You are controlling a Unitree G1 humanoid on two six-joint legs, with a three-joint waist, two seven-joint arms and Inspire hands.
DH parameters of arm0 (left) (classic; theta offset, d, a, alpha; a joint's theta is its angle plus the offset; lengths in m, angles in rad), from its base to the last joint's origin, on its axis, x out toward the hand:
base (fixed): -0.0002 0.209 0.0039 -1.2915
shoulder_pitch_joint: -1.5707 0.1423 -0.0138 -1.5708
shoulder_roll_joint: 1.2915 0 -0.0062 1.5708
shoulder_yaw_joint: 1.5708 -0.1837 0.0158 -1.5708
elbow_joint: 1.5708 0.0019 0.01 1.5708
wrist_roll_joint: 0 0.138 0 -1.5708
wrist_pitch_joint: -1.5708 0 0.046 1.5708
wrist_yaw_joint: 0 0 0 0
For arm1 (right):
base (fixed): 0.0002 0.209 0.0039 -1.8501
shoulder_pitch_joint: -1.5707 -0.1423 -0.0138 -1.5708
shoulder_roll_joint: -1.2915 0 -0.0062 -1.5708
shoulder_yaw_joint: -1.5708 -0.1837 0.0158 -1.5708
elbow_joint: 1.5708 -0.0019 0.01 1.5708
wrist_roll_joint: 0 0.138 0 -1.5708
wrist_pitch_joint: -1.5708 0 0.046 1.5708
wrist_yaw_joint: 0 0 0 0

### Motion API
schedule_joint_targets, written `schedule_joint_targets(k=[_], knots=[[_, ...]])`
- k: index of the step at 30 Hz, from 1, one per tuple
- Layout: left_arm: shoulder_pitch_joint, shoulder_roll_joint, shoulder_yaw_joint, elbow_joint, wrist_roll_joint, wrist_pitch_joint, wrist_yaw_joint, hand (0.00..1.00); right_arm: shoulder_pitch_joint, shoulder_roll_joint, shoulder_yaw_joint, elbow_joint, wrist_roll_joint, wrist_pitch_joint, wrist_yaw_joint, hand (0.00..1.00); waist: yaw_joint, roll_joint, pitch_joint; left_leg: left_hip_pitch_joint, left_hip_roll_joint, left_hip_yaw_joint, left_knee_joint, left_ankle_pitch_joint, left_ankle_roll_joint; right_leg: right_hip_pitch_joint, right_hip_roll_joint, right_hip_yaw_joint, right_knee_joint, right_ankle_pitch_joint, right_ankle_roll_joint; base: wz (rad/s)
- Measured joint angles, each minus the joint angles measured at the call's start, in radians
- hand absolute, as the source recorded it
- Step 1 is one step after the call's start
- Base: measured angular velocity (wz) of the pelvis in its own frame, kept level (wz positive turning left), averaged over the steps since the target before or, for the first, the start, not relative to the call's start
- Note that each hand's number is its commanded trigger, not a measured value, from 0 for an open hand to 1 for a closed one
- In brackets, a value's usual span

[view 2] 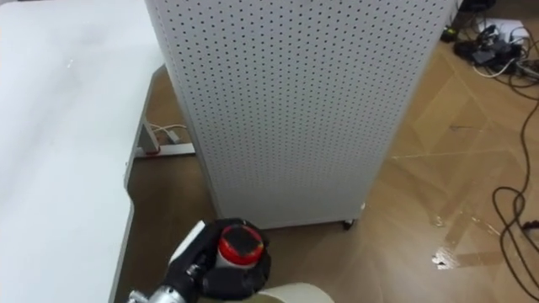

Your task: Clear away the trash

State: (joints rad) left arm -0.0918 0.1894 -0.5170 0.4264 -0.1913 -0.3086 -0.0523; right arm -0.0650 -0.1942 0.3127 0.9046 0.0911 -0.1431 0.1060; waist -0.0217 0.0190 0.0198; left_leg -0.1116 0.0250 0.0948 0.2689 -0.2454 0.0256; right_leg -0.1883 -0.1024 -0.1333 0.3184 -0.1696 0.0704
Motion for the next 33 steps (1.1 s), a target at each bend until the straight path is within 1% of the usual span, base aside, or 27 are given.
schedule_joint_targets(k=[1, 2, 3, 4, 5, 6, 7, 8, 9, 10, 11, 13, 14, 15, 18, 20, 21, 23, 27, 29, 30, 31, 32, 33], knots=[[0.002, 0.000, 0.000, 0.000, 0.000, 0.000, -0.008, 1.00, -0.001, 0.000, 0.000, 0.000, 0.000, -0.002, 0.000, 1.00, 0.000, 0.000, 0.0001, 0.001, 0.000, -0.019, -0.001, 0.000, 0.000, -0.016, -0.001, -0.007, 0.029, -0.001, -0.001, -0.34], [0.006, 0.001, 0.000, 0.000, -0.001, 0.000, -0.024, 1.00, -0.002, 0.000, 0.002, 0.000, 0.001, -0.010, 0.001, 1.00, 0.002, 0.002, 0.0024, 0.009, -0.001, -0.079, -0.003, 0.000, 0.000, -0.066, -0.001, -0.017, 0.106, -0.010, -0.016, -0.48], [0.010, 0.003, 0.005, 0.003, -0.001, 0.000, -0.035, 1.00, -0.006, 0.002, 0.002, -0.001, 0.001, -0.012, 0.003, 1.00, 0.005, 0.000, 0.0032, 0.012, 0.000, -0.137, -0.002, 0.000, -0.001, -0.104, 0.021, -0.005, 0.087, -0.026, -0.042, -0.59], [0.011, 0.004, 0.013, 0.005, -0.001, 0.000, -0.040, 1.00, -0.015, 0.003, 0.003, -0.002, 0.001, -0.012, 0.006, 1.00, 0.010, -0.003, 0.0030, 0.007, 0.000, -0.140, 0.002, -0.001, -0.002, -0.117, 0.036, 0.000, 0.025, -0.003, -0.060, -0.52], [0.014, 0.003, 0.025, 0.017, -0.002, 0.003, -0.047, 1.00, -0.030, -0.004, 0.016, -0.002, 0.002, -0.014, 0.005, 1.00, -0.002, 0.008, 0.0041, -0.008, 0.004, -0.128, 0.013, -0.013, -0.022, -0.117, 0.042, -0.013, -0.028, 0.083, -0.070, -0.22], [0.017, -0.001, 0.022, 0.019, -0.002, 0.009, -0.063, 1.00, -0.031, 0.000, 0.020, 0.000, 0.007, -0.015, -0.006, 1.00, -0.017, 0.017, 0.0034, -0.019, 0.015, -0.089, 0.029, -0.019, -0.036, -0.108, 0.043, -0.014, -0.032, 0.086, -0.072, -0.03], [0.018, -0.001, 0.022, 0.019, -0.002, 0.010, -0.072, 1.00, -0.033, 0.000, 0.023, 0.006, 0.015, -0.016, -0.007, 1.00, -0.018, 0.015, 0.0048, -0.026, 0.019, -0.062, 0.037, -0.022, -0.045, -0.107, 0.044, -0.003, -0.026, 0.086, -0.072, 0.30], [0.014, -0.001, 0.020, 0.019, -0.002, 0.011, -0.088, 1.00, -0.037, 0.001, 0.025, 0.019, 0.023, -0.016, -0.011, 1.00, -0.031, 0.010, 0.0074, -0.057, 0.028, -0.035, 0.027, -0.010, -0.057, -0.104, 0.043, 0.030, -0.026, 0.086, -0.072, 0.56], [0.001, 0.000, 0.013, 0.018, -0.001, 0.011, -0.098, 1.00, -0.037, 0.001, 0.009, 0.028, 0.026, -0.016, -0.018, 1.00, -0.032, -0.001, 0.0116, -0.102, 0.036, -0.007, 0.000, 0.028, -0.032, -0.106, 0.039, 0.061, -0.021, 0.080, -0.063, 0.60], [0.004, 0.001, 0.012, 0.016, -0.001, 0.011, -0.101, 1.00, -0.037, -0.002, 0.002, 0.035, 0.027, -0.015, -0.017, 1.00, -0.028, -0.013, 0.0092, -0.104, 0.034, 0.008, 0.005, 0.044, -0.034, -0.111, 0.033, 0.060, -0.018, 0.077, -0.057, 0.44], [0.013, -0.001, 0.010, 0.012, 0.000, 0.012, -0.104, 1.00, -0.038, -0.005, -0.007, 0.037, 0.027, -0.016, -0.016, 1.00, -0.021, -0.019, 0.0089, -0.101, 0.030, 0.019, 0.005, 0.049, -0.030, -0.110, 0.030, 0.045, -0.019, 0.076, -0.055, 0.15], [0.023, 0.007, 0.010, 0.012, 0.000, 0.025, -0.111, 1.00, -0.039, 0.000, -0.012, 0.037, 0.027, -0.016, -0.016, 1.00, -0.007, -0.020, 0.0090, -0.102, 0.023, 0.019, 0.009, 0.050, -0.028, -0.104, 0.031, 0.031, -0.025, 0.077, -0.054, 0.05], [0.024, 0.011, 0.010, 0.012, 0.000, 0.032, -0.114, 1.00, -0.039, 0.003, -0.012, 0.037, 0.026, -0.016, -0.016, 1.00, 0.000, -0.018, 0.0098, -0.104, 0.015, 0.020, 0.013, 0.051, -0.027, -0.103, 0.027, 0.023, -0.026, 0.075, -0.052, 0.00], [0.025, 0.014, 0.011, 0.012, -0.001, 0.033, -0.115, 1.00, -0.038, 0.008, -0.011, 0.035, 0.026, -0.015, -0.016, 1.00, 0.002, -0.017, 0.0101, -0.108, 0.014, 0.020, 0.017, 0.050, -0.026, -0.104, 0.023, 0.022, -0.026, 0.073, -0.047, 0.00], [0.025, 0.015, 0.014, 0.012, 0.010, 0.033, -0.118, 1.00, -0.039, 0.010, -0.011, 0.027, 0.027, -0.016, -0.010, 1.00, 0.003, -0.011, 0.0085, -0.120, 0.011, 0.020, 0.023, 0.049, -0.024, -0.111, 0.022, 0.016, -0.024, 0.072, -0.046, 0.02], [0.029, 0.015, 0.012, 0.013, 0.009, 0.033, -0.134, 1.00, -0.041, 0.004, -0.011, 0.031, 0.028, -0.016, -0.003, 1.00, 0.004, 0.002, 0.0079, -0.122, 0.012, 0.018, 0.023, 0.049, -0.024, -0.112, 0.022, 0.011, -0.019, 0.071, -0.046, 0.05], [0.036, 0.015, 0.012, 0.013, 0.009, 0.033, -0.140, 1.00, -0.043, 0.004, -0.013, 0.034, 0.028, -0.016, -0.001, 1.00, 0.003, 0.009, 0.0060, -0.122, 0.012, 0.019, 0.023, 0.049, -0.024, -0.112, 0.022, 0.011, -0.016, 0.070, -0.048, 0.00], [0.046, 0.018, 0.012, 0.014, 0.009, 0.033, -0.156, 1.00, -0.043, 0.002, -0.014, 0.036, 0.029, -0.017, -0.001, 1.00, 0.001, 0.013, 0.0049, -0.120, 0.011, 0.020, 0.025, 0.049, -0.024, -0.116, 0.019, 0.010, -0.004, 0.062, -0.049, 0.00], [0.055, 0.022, 0.011, 0.028, 0.010, 0.033, -0.177, 1.00, -0.043, -0.003, -0.014, 0.044, 0.029, -0.017, 0.005, 1.00, 0.001, 0.014, 0.0050, -0.124, 0.010, 0.021, 0.037, 0.051, -0.025, -0.124, 0.016, 0.009, 0.012, 0.054, -0.050, 0.00], [0.062, 0.024, 0.010, 0.029, 0.010, 0.035, -0.180, 0.68, -0.043, -0.003, -0.014, 0.053, 0.029, -0.017, 0.006, 1.00, 0.002, 0.014, 0.0050, -0.130, 0.010, 0.022, 0.038, 0.051, -0.025, -0.131, 0.016, 0.010, 0.013, 0.053, -0.050, 0.00], [0.064, 0.024, 0.010, 0.029, 0.010, 0.040, -0.183, 0.67, -0.043, -0.003, -0.014, 0.058, 0.029, -0.017, 0.007, 1.00, 0.003, 0.014, 0.0050, -0.131, 0.010, 0.022, 0.039, 0.051, -0.025, -0.133, 0.016, 0.010, 0.014, 0.053, -0.050, 0.00], [0.065, 0.024, 0.010, 0.029, 0.010, 0.041, -0.185, 0.64, -0.043, -0.003, -0.013, 0.059, 0.029, -0.017, 0.007, 1.00, 0.004, 0.014, 0.0050, -0.132, 0.010, 0.024, 0.039, 0.051, -0.025, -0.135, 0.016, 0.010, 0.015, 0.052, -0.050, 0.00], [0.066, 0.024, 0.010, 0.030, 0.010, 0.041, -0.190, 0.56, -0.043, -0.003, -0.013, 0.060, 0.030, -0.017, 0.008, 1.00, 0.005, 0.014, 0.0051, -0.133, 0.010, 0.026, 0.039, 0.051, -0.025, -0.137, 0.015, 0.011, 0.017, 0.051, -0.050, -0.03], [0.066, 0.023, 0.011, 0.037, 0.013, 0.041, -0.195, 0.54, -0.043, -0.001, -0.013, 0.060, 0.029, -0.017, 0.008, 1.00, 0.005, 0.014, 0.0050, -0.133, 0.010, 0.029, 0.040, 0.051, -0.025, -0.139, 0.015, 0.012, 0.020, 0.050, -0.050, -0.04]])
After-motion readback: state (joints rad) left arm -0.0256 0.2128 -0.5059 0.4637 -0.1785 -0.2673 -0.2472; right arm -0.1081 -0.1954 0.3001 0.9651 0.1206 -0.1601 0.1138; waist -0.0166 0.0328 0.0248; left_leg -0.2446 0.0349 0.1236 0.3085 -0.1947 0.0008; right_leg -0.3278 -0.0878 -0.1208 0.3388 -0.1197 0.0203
